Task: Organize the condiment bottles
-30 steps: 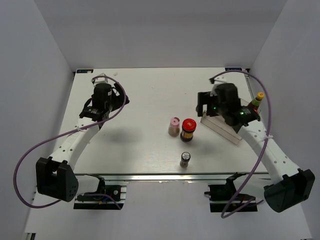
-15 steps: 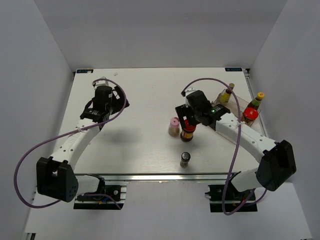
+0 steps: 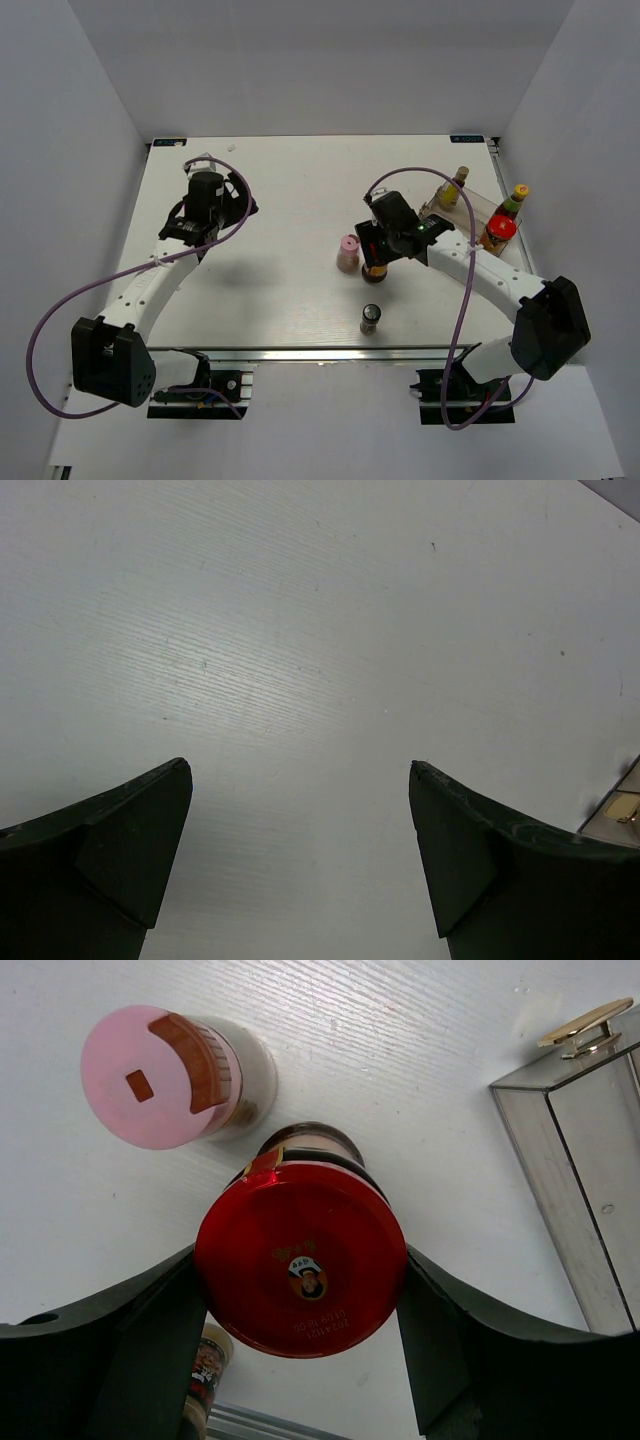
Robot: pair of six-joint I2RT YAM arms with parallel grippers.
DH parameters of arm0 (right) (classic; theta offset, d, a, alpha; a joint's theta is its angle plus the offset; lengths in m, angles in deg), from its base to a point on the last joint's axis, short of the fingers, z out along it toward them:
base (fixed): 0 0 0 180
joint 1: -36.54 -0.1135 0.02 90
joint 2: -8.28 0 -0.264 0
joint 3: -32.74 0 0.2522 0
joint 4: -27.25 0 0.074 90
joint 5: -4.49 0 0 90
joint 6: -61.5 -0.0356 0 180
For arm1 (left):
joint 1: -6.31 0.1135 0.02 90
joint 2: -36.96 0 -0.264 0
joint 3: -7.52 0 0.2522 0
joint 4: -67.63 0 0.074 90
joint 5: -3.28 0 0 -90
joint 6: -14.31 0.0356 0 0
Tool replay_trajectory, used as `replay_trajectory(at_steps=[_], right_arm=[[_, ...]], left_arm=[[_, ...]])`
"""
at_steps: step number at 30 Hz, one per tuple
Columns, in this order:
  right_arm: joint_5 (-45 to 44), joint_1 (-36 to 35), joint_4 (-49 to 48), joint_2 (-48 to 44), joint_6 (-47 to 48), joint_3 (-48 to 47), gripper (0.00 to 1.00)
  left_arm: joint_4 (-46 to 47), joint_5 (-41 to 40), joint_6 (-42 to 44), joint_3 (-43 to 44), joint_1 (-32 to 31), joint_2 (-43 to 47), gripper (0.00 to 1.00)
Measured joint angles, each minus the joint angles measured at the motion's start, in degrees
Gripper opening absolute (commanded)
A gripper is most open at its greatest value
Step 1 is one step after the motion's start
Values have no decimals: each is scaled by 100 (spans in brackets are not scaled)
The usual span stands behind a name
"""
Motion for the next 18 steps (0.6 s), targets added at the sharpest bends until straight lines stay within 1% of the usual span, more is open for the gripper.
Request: replay_trajectory(at_steps=[3, 4, 7, 8, 14, 18], right_arm=[[31, -9, -81, 0, 4, 28, 71], [46, -9, -114, 0, 9, 35, 68], [61, -7, -186, 28, 9, 35, 40], [39, -7, -208, 39, 4, 35, 32], [-83, -11, -181, 37, -22, 11, 27], [-262, 118, 63, 20, -35, -173, 22]], left_arm=[[2, 0, 0, -4, 0, 0, 98], [4, 0, 0, -11, 0, 4, 98], [0, -2, 0, -44, 0, 13, 98], [-4, -4, 0, -48, 0, 15, 98], [2, -4, 0, -87, 0, 133, 98], [7, 0, 11, -87, 0, 243, 98]])
